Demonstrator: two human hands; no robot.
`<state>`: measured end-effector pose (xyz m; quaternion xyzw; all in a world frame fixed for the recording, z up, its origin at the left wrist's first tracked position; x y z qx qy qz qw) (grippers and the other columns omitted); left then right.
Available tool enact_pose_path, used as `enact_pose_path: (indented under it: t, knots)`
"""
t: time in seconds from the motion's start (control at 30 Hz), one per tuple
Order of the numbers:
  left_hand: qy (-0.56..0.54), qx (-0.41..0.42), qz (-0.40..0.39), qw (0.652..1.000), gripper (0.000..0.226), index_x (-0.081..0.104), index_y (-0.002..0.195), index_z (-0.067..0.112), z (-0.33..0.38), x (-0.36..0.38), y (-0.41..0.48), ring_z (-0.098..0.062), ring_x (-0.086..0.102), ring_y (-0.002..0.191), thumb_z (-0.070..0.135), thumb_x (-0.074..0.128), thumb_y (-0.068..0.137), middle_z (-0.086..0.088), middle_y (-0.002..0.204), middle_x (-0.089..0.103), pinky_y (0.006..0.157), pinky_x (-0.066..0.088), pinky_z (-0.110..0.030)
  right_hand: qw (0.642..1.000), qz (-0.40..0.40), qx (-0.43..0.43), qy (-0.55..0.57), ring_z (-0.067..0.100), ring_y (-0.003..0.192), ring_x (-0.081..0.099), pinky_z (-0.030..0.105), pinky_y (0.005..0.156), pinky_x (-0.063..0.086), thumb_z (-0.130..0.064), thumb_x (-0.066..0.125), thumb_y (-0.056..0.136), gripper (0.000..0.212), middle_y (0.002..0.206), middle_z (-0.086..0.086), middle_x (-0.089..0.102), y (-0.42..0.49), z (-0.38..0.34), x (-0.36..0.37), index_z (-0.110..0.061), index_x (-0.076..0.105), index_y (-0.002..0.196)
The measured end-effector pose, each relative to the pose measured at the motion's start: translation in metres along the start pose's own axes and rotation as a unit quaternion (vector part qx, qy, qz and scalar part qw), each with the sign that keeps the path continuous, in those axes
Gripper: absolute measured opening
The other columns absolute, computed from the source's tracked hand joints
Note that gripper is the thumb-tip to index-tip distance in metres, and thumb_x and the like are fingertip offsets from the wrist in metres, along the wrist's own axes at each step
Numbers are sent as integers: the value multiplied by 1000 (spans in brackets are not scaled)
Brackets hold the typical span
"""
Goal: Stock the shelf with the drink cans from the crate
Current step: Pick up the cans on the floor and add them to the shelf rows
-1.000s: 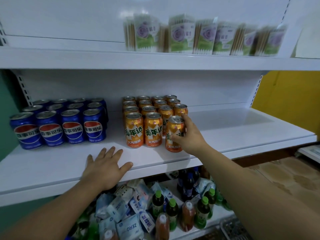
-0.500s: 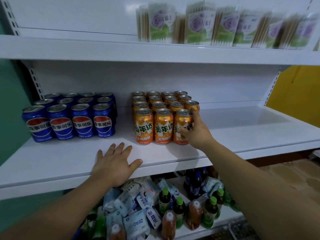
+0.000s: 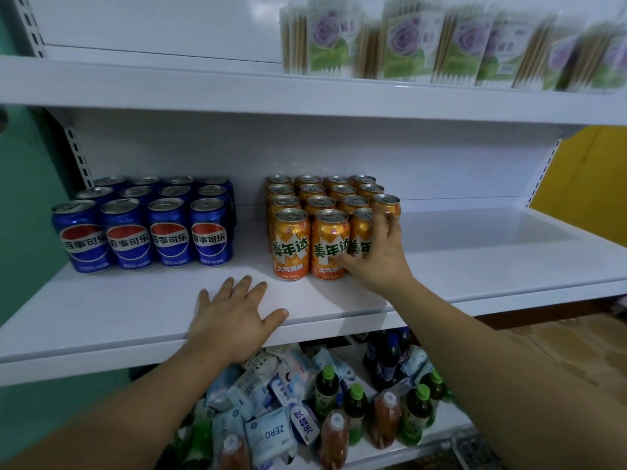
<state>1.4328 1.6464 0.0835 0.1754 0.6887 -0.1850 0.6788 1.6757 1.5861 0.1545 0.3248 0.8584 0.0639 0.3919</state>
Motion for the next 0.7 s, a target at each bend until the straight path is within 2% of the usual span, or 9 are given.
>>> enact_pose_path:
  t: [0.07, 0.2, 0.53, 0.7]
  knots:
    - [0, 0, -1, 1000, 78, 6, 152, 32, 0, 0, 0, -20, -1, 148, 74, 10, 86, 4, 162, 0, 117, 6, -54, 1000, 6, 0, -21, 30, 147, 11, 53, 114, 27, -56, 76, 70, 114, 160, -2, -6, -3, -2, 7, -39, -3, 150]
    - [2, 2, 2, 1000, 78, 7, 152, 31, 0, -1, 0, -21, 0, 148, 74, 10, 86, 3, 162, 1, 117, 6, -54, 999, 16, 15, -37, 30, 148, 10, 52, 113, 29, -55, 74, 74, 111, 160, -2, -11, -1, 0, 9, -37, -4, 150]
    - [-13, 3, -11, 1000, 79, 7, 152, 31, 0, 1, 0, -21, -2, 148, 74, 11, 86, 3, 162, 0, 117, 5, -56, 997, 1, 30, -69, 31, 147, 14, 54, 112, 32, -56, 72, 75, 108, 160, -2, -9, 0, 1, 9, -37, -3, 150]
    - [-27, 6, -37, 999, 79, 5, 152, 31, -2, 2, 4, -22, -4, 148, 74, 12, 86, 3, 162, -3, 116, 2, -56, 993, -14, 52, -109, 31, 147, 11, 53, 114, 26, -59, 69, 77, 107, 161, 1, -5, -7, -8, -4, -33, -3, 151]
Point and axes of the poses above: each hand's wrist, its own y-axis towards the middle knuckle, its own x-axis out of the palm, z = x × y, the point moved 10 cm from there along y, towards the middle knuckle
